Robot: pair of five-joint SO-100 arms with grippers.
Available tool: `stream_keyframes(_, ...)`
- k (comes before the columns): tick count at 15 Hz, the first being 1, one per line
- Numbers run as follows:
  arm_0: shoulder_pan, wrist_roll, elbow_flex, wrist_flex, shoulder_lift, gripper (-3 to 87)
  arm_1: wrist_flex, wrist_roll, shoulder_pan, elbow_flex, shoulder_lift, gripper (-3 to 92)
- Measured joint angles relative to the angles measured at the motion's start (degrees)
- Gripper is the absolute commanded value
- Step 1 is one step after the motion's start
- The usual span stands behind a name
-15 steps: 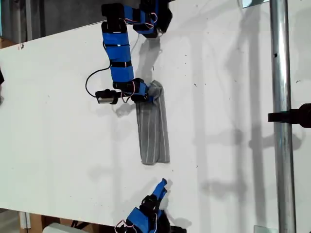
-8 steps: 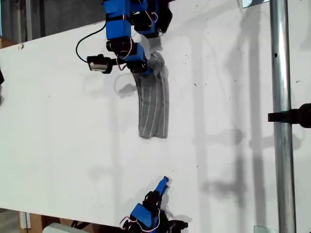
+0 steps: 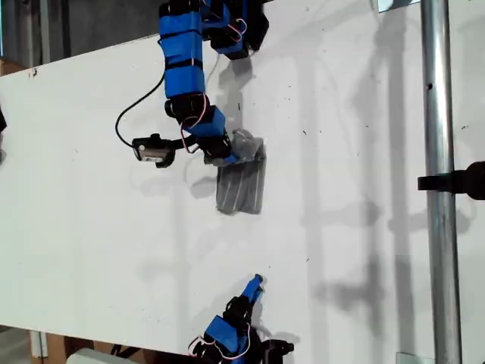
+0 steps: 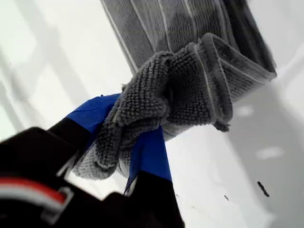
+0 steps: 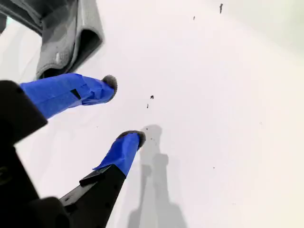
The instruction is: Grasp corners of a towel and fold twice.
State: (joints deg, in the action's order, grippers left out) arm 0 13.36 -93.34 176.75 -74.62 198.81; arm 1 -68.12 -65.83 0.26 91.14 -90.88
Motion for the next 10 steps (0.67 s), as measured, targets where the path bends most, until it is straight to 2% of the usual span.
stream_keyframes(2, 0.0, 0.0, 0.0, 0.0, 0.0, 17.2, 4.92, 0.88, 2.11, -4.75, 9.67, 2.8)
stream_keyframes(3, 0.09, 0.0, 0.0, 0.0, 0.0, 17.2, 7.21, 0.88, 3.16, -6.15, 13.97, 23.8)
stream_keyframes(4, 0.09, 0.0, 0.0, 0.0, 0.0, 17.2, 8.26, 0.79, 4.22, -7.03, 17.67, 30.9)
stream_keyframes(6, 0.09, 0.0, 0.0, 0.0, 0.0, 17.1, 10.37, 0.97, 5.01, -8.26, 19.6, 17.1)
stream_keyframes(10, 0.09, 0.0, 0.09, 0.0, 0.0, 17.5, 15.56, 2.64, 5.71, -8.79, 15.12, 14.0)
